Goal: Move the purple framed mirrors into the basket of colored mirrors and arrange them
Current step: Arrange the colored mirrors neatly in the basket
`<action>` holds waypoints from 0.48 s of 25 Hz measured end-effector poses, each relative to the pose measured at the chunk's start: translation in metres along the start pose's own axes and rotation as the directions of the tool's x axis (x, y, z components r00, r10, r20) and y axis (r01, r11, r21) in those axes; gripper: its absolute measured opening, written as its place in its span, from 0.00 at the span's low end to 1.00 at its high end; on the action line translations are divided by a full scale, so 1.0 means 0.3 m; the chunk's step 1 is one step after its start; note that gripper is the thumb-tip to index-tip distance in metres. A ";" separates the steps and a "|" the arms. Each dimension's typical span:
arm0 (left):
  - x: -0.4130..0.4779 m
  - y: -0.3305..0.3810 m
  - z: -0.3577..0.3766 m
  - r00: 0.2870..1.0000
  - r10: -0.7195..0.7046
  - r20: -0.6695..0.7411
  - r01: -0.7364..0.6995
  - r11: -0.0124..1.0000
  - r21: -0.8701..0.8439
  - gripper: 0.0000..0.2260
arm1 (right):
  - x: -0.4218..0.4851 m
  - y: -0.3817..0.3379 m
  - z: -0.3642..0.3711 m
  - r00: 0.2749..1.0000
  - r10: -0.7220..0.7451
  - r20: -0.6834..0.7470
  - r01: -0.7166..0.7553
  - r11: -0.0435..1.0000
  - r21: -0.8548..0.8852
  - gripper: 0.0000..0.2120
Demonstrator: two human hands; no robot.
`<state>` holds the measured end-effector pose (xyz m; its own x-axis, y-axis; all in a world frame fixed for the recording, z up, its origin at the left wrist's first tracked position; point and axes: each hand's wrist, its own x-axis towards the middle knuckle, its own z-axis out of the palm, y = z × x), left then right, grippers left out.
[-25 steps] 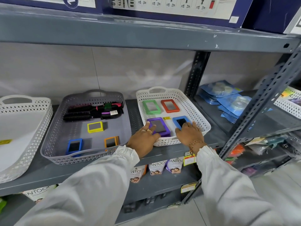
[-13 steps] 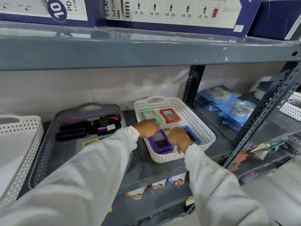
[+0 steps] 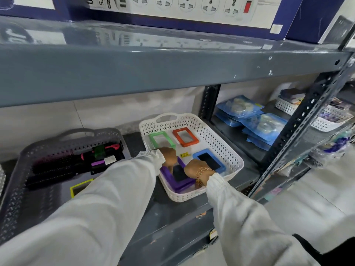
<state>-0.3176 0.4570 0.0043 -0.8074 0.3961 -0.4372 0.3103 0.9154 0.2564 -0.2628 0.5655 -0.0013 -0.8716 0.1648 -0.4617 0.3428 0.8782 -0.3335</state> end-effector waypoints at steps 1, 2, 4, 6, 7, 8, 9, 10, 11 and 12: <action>0.004 -0.001 0.004 1.000 0.003 -0.009 -0.003 1.000 -0.003 0.14 | 0.007 0.005 0.003 1.000 0.001 -0.002 -0.001 1.000 -0.002 0.11; -0.004 -0.001 0.004 1.000 0.006 -0.025 -0.006 1.000 -0.006 0.15 | 0.013 0.009 0.006 1.000 -0.001 -0.007 0.001 1.000 -0.001 0.10; -0.008 0.000 0.005 0.999 0.008 -0.044 -0.008 1.000 -0.008 0.15 | 0.024 0.010 0.013 1.000 0.004 -0.021 -0.004 1.000 0.012 0.10; 0.004 -0.009 0.017 0.997 0.003 -0.071 -0.002 1.000 0.017 0.16 | 0.025 0.008 0.014 0.999 0.008 -0.033 -0.007 0.999 0.040 0.10; 0.004 -0.009 0.013 0.996 -0.005 -0.087 0.007 1.000 0.024 0.16 | 0.022 0.007 0.013 0.999 0.012 -0.033 -0.010 0.999 0.048 0.10; 0.009 -0.008 0.005 0.995 -0.026 -0.097 0.031 0.999 0.044 0.15 | 0.024 0.009 0.012 0.999 0.013 -0.032 -0.011 0.999 0.049 0.11; 0.000 -0.004 0.001 0.994 -0.041 -0.103 0.052 0.993 0.110 0.15 | 0.025 0.008 0.009 0.999 0.017 -0.029 -0.016 0.999 0.043 0.14; -0.018 0.015 -0.006 0.994 -0.053 -0.090 0.064 0.990 0.124 0.15 | 0.030 0.008 0.009 0.999 0.023 -0.032 -0.022 0.999 0.037 0.16; -0.020 0.016 0.000 0.997 -0.041 -0.072 0.051 0.989 0.139 0.15 | 0.035 0.009 0.010 0.999 0.029 -0.035 -0.028 0.999 0.031 0.17; 0.004 0.001 0.011 0.999 -0.031 -0.040 0.038 0.985 0.171 0.15 | 0.051 0.014 0.013 0.999 0.030 -0.042 -0.029 0.999 0.028 0.17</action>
<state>-0.3167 0.4581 0.0011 -0.8362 0.3641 -0.4102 0.3607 0.9284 0.0890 -0.2734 0.5698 -0.0130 -0.8750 0.2101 -0.4362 0.3776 0.8601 -0.3431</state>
